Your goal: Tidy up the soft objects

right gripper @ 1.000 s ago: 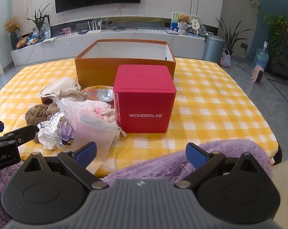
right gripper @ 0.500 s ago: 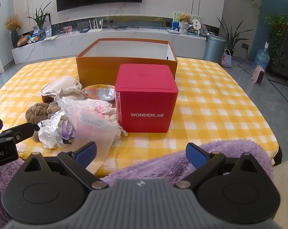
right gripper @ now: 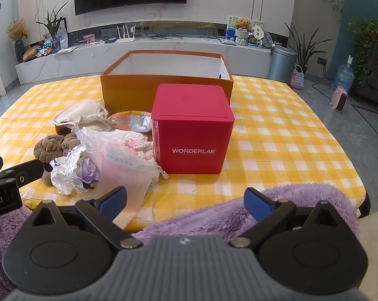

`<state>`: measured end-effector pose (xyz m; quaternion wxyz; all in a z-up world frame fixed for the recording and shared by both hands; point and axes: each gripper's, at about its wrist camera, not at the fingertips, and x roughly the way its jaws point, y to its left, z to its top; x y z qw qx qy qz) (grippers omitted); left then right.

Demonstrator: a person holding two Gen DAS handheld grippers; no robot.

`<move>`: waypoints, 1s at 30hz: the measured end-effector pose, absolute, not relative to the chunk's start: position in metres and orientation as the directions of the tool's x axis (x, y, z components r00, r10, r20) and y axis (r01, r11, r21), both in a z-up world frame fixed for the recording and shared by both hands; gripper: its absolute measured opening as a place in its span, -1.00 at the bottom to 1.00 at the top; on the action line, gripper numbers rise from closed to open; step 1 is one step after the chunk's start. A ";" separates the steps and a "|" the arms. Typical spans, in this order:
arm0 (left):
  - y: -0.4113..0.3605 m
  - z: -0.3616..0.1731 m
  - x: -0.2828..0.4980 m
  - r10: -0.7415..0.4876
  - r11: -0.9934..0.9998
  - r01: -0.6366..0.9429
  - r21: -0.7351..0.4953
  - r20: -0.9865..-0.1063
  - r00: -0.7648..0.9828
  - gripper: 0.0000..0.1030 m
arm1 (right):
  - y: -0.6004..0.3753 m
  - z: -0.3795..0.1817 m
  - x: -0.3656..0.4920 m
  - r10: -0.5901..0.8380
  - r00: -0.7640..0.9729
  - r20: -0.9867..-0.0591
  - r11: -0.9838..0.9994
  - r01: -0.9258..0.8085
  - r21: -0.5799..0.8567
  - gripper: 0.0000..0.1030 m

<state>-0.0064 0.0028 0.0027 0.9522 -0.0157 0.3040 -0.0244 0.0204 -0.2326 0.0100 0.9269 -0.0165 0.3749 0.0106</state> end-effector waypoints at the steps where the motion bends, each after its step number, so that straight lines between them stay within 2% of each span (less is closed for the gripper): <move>1: 0.003 0.003 -0.006 -0.056 0.998 0.037 -0.045 -0.579 0.814 0.98 | -0.232 0.010 0.020 0.007 0.719 -0.695 0.999 -0.032 -0.022 0.90; 22: 0.005 0.002 -0.008 -0.060 0.998 0.036 -0.053 -0.586 0.808 0.98 | -0.233 0.008 0.019 0.013 0.716 -0.698 1.000 -0.026 -0.009 0.90; 28: 0.006 0.000 -0.007 -0.113 0.994 0.089 -0.070 -0.576 0.809 0.98 | -0.237 0.005 0.019 0.033 0.739 -0.673 0.999 -0.016 0.031 0.88; 30: 0.005 0.000 -0.005 -0.132 0.991 0.115 -0.066 -0.580 0.804 0.98 | -0.235 0.004 0.019 0.046 0.750 -0.660 0.999 -0.038 0.027 0.81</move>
